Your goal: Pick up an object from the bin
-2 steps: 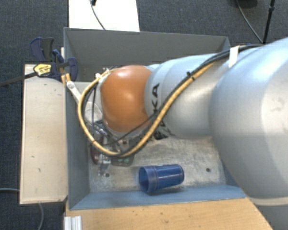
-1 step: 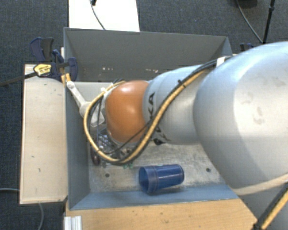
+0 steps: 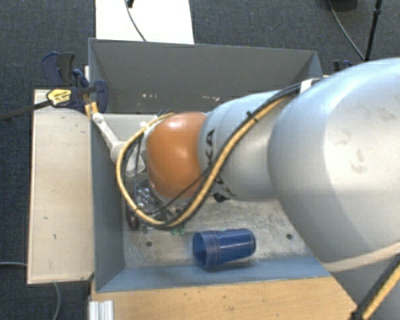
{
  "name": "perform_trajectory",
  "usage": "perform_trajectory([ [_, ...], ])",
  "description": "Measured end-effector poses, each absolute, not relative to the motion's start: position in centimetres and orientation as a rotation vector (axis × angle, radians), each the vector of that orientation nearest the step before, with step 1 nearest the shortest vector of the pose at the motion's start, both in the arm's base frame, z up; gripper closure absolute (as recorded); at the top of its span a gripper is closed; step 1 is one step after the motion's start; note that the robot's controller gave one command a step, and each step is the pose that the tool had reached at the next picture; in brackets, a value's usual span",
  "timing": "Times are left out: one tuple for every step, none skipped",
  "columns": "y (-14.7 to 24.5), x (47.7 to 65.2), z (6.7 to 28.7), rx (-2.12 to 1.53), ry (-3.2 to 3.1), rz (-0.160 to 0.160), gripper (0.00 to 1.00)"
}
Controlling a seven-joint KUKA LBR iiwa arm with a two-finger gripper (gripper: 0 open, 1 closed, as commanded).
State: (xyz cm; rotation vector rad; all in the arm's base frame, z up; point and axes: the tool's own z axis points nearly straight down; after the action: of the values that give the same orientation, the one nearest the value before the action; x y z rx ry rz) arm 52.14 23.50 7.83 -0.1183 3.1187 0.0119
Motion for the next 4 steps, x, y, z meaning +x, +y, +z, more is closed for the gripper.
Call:
perform_trajectory([
  [23.7,52.1,11.4,-0.116,3.140,-0.001,1.00],
  [23.9,52.2,17.4,-0.150,3.140,-0.001,1.00],
  [24.1,52.4,19.1,-0.147,3.132,0.004,1.00],
  [23.5,54.3,17.7,0.228,3.130,0.004,1.00],
])
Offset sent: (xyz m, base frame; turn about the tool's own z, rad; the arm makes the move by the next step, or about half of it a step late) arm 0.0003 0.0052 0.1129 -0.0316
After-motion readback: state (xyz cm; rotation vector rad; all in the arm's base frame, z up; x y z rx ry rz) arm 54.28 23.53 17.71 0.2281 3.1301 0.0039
